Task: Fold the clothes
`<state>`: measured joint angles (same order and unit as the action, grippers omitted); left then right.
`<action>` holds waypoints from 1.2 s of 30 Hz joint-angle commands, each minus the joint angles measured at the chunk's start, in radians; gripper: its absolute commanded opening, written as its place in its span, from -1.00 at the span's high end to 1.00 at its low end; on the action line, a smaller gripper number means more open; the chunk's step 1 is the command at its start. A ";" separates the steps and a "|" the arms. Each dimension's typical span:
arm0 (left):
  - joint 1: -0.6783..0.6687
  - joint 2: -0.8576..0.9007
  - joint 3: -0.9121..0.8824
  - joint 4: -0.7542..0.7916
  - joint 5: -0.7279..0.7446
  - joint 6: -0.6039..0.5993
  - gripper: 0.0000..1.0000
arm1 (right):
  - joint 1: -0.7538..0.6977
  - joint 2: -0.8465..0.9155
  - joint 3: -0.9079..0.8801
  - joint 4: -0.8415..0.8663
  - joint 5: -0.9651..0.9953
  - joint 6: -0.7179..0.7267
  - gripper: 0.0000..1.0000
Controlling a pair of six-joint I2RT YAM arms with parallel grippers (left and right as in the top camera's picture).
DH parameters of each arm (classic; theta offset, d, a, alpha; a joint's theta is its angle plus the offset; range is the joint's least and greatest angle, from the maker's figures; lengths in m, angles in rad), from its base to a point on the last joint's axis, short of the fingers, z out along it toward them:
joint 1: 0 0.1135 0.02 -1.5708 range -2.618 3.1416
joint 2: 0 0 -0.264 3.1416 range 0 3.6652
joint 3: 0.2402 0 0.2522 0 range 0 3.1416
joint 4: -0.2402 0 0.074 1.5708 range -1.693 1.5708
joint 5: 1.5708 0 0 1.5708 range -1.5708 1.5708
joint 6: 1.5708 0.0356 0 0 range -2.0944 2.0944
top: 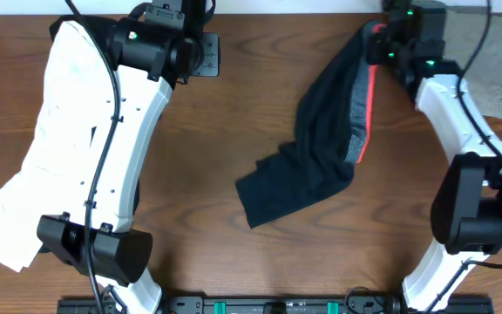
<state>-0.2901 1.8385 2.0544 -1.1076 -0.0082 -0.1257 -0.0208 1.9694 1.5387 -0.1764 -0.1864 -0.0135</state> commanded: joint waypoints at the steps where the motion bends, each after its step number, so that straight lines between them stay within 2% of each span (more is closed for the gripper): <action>1: 0.000 -0.007 0.000 -0.008 0.004 0.021 0.88 | -0.031 0.001 0.026 -0.015 -0.030 0.019 0.74; 4: 0.000 -0.007 -0.002 -0.010 -0.003 0.021 0.89 | -0.046 -0.002 0.029 -0.061 -0.029 0.016 -0.79; 5: 0.000 -0.007 -0.002 -0.010 -0.003 0.025 0.88 | -0.051 -0.008 0.035 -0.093 -0.034 0.016 -0.99; 12: 0.046 -0.008 -0.002 -0.018 -0.002 0.015 0.88 | -0.065 -0.138 0.084 -0.425 -0.179 0.016 -0.98; 19: 0.113 -0.008 -0.002 -0.105 0.002 -0.019 0.88 | -0.065 -0.265 0.082 -0.855 -0.178 0.017 -0.96; 22: 0.127 -0.008 -0.002 -0.118 0.001 -0.018 0.88 | -0.065 -0.266 0.053 -0.974 -0.171 0.024 -0.58; 25: 0.128 -0.007 -0.002 -0.116 0.001 -0.018 0.88 | -0.064 -0.266 -0.040 -0.980 -0.169 0.065 -0.43; 27: 0.128 -0.007 -0.005 -0.114 0.001 -0.018 0.88 | -0.064 -0.266 -0.118 -0.939 -0.169 0.105 -0.43; 30: 0.128 -0.007 -0.017 -0.103 0.001 -0.018 0.88 | -0.059 -0.266 -0.245 -0.805 -0.170 0.153 -0.41; 36: 0.128 -0.006 -0.055 -0.073 0.001 -0.018 0.88 | -0.055 -0.266 -0.470 -0.518 -0.185 0.265 -0.25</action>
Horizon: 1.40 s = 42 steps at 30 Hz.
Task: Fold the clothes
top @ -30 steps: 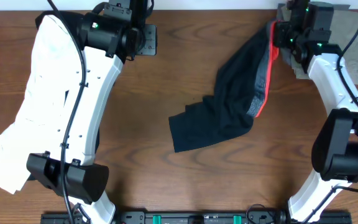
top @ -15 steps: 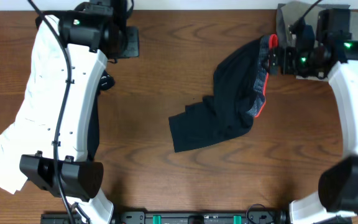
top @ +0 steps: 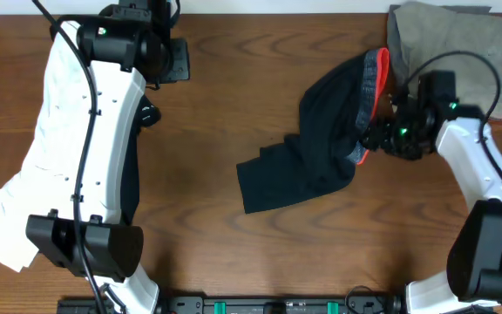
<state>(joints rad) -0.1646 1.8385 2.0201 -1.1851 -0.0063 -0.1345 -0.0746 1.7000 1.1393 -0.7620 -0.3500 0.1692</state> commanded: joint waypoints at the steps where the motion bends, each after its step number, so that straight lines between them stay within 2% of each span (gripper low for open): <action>1: 0.003 -0.006 -0.022 0.005 -0.001 -0.010 0.88 | -0.001 0.003 -0.105 0.128 -0.035 0.091 -0.21; 4: 0.003 -0.002 -0.022 0.009 -0.001 -0.010 0.88 | 0.000 0.003 -0.192 0.269 -0.062 0.138 -0.09; 11: 0.003 0.004 -0.022 0.008 -0.001 -0.015 0.88 | 0.004 0.003 -0.356 0.521 -0.082 0.218 -0.02; 19: 0.003 0.031 -0.022 0.008 -0.001 -0.044 0.88 | 0.007 0.003 -0.383 0.706 -0.172 0.229 0.19; 22: 0.003 0.038 -0.022 0.009 -0.001 -0.048 0.88 | 0.015 0.003 -0.383 0.745 -0.188 0.244 0.35; 24: 0.003 0.039 -0.022 0.010 -0.001 -0.048 0.88 | 0.023 0.003 -0.383 0.758 -0.202 0.244 0.48; 27: 0.003 0.039 -0.022 0.016 -0.001 -0.048 0.88 | 0.043 0.002 -0.369 0.760 -0.204 0.230 0.97; 31: 0.003 0.039 -0.022 0.018 -0.001 -0.048 0.88 | 0.064 -0.029 -0.313 0.709 -0.201 0.171 0.97; 37: 0.003 0.039 -0.022 0.024 -0.014 -0.046 0.88 | 0.097 -0.131 -0.119 0.520 -0.144 0.055 0.98; 42: 0.031 0.028 -0.019 0.047 -0.046 -0.047 0.88 | 0.122 -0.143 0.034 0.522 -0.084 0.042 0.97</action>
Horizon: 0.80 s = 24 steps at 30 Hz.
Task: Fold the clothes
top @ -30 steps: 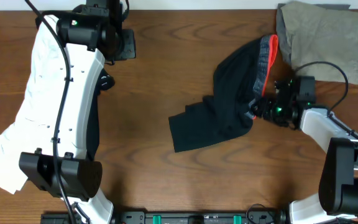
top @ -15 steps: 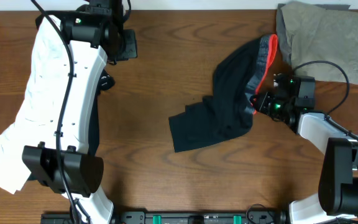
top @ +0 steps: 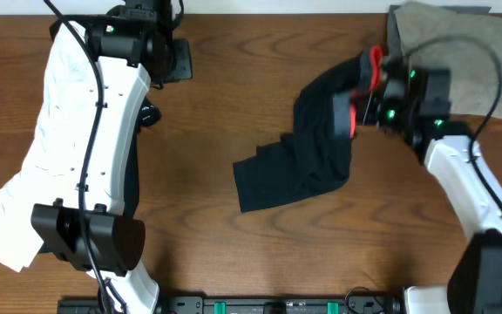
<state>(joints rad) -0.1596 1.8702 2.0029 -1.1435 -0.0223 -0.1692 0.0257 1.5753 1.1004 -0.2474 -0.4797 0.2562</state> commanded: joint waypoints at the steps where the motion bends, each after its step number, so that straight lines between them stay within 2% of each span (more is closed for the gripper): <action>1: 0.034 -0.011 -0.002 0.008 -0.030 -0.012 0.88 | 0.029 -0.014 0.095 0.021 0.063 -0.045 0.98; 7: 0.074 -0.109 -0.001 0.019 -0.030 -0.012 0.88 | 0.084 0.071 0.169 0.215 0.127 -0.042 0.97; 15: 0.051 -0.173 -0.002 -0.034 0.049 -0.012 0.87 | 0.156 0.346 0.302 0.492 0.230 -0.005 0.97; 19: 0.012 -0.151 -0.026 -0.087 0.076 -0.008 0.88 | 0.156 0.489 0.443 0.508 0.244 0.002 0.97; 24: -0.034 -0.142 -0.148 -0.060 0.075 0.018 0.88 | 0.142 0.599 0.612 0.443 0.243 0.016 0.94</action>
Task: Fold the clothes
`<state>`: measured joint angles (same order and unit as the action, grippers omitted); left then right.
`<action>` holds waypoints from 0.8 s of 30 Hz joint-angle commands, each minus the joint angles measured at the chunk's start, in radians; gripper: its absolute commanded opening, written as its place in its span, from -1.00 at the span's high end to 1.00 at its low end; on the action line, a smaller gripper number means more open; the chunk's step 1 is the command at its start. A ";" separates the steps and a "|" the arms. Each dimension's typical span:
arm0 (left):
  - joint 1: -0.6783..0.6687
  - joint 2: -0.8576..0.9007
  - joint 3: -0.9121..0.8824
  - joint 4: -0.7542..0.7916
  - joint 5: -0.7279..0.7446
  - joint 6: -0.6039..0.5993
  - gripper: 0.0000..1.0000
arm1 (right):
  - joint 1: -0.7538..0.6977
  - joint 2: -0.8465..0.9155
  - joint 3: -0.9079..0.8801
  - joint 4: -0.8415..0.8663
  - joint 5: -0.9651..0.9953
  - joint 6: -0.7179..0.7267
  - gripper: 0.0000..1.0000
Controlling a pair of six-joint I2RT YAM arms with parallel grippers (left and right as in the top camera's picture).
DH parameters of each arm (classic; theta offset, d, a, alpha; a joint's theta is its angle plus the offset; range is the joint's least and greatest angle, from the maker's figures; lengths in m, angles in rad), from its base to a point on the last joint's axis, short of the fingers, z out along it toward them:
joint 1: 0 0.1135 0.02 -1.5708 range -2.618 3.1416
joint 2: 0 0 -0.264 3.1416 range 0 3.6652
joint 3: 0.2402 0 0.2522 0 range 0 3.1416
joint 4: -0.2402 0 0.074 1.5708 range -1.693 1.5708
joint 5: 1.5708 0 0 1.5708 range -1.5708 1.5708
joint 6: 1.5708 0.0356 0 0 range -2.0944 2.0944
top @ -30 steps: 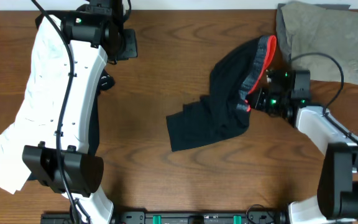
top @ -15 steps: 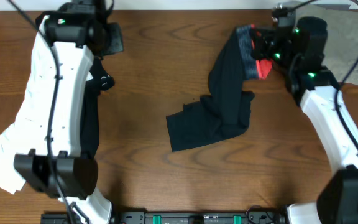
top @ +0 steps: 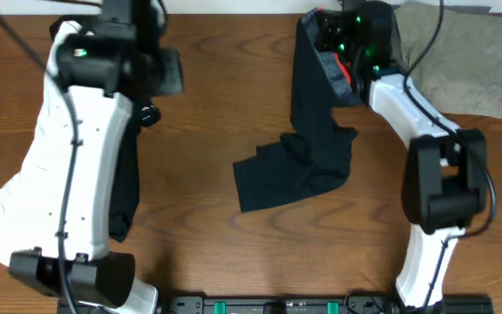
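Observation:
A black garment (top: pixel 308 131) with a red and grey waistband (top: pixel 345 70) runs from the table's far edge down to a crumpled end (top: pixel 273 183) lying mid-table. My right gripper (top: pixel 328 37) is shut on its waistband end and holds it up at the far edge. My left gripper (top: pixel 166 71) hovers blurred at the far left, apart from the garment; whether its jaws are open cannot be told.
A white cloth (top: pixel 37 148) lies along the left side under the left arm, with a dark garment (top: pixel 127 196) beside it. A grey-olive cloth (top: pixel 460 57) lies at the far right corner. Bare wood (top: pixel 207 253) fills the front.
My right gripper has moved back and left, from beside the grey cloth to the far edge, taking the waistband end with it. The garment is now drawn out longer. The left gripper sits slightly nearer.
My right gripper first held the waistband end at the far edge, near the grey cloth. Then it was lower, to the right of the garment's middle. Then it was higher and further left with the waistband. Now it holds that end at the far edge.

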<state>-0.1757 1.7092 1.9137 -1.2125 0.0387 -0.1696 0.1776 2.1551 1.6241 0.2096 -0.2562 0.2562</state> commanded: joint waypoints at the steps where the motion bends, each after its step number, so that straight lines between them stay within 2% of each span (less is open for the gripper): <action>1: -0.025 0.019 -0.092 0.021 0.014 0.019 0.88 | -0.014 0.025 0.114 -0.042 0.019 0.016 0.73; 2: -0.031 0.019 -0.125 0.036 0.014 0.022 0.88 | -0.018 0.025 0.127 -0.064 0.016 0.016 0.24; 4: -0.041 0.019 -0.183 0.066 0.023 0.031 0.88 | -0.028 0.017 0.143 -0.097 -0.013 0.006 -0.26; 5: -0.045 0.019 -0.211 0.082 0.040 0.039 0.88 | -0.032 0.015 0.150 -0.113 -0.041 -0.004 -0.45; 6: -0.050 0.019 -0.250 0.111 0.075 0.047 0.88 | -0.040 0.007 0.159 -0.141 -0.082 -0.011 -0.61; 10: -0.072 0.019 -0.367 0.220 0.181 0.108 0.88 | -0.068 -0.024 0.166 -0.256 -0.182 -0.012 -0.92; 11: -0.080 0.019 -0.401 0.258 0.218 0.135 0.88 | -0.076 -0.032 0.166 -0.292 -0.215 -0.027 -0.98; 15: -0.117 0.019 -0.514 0.414 0.359 0.224 0.88 | -0.100 -0.059 0.166 -0.441 -0.299 -0.105 -0.98; 19: -0.154 0.034 -0.588 0.533 0.373 0.225 0.88 | -0.108 -0.080 0.166 -0.572 -0.301 -0.164 -0.99; 24: -0.188 0.110 -0.595 0.595 0.373 0.217 0.88 | -0.107 -0.083 0.165 -0.672 -0.291 -0.214 -0.98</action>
<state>-0.3523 1.7748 1.3273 -0.6357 0.3843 0.0307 0.0715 2.1067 1.7729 -0.4412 -0.5262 0.1017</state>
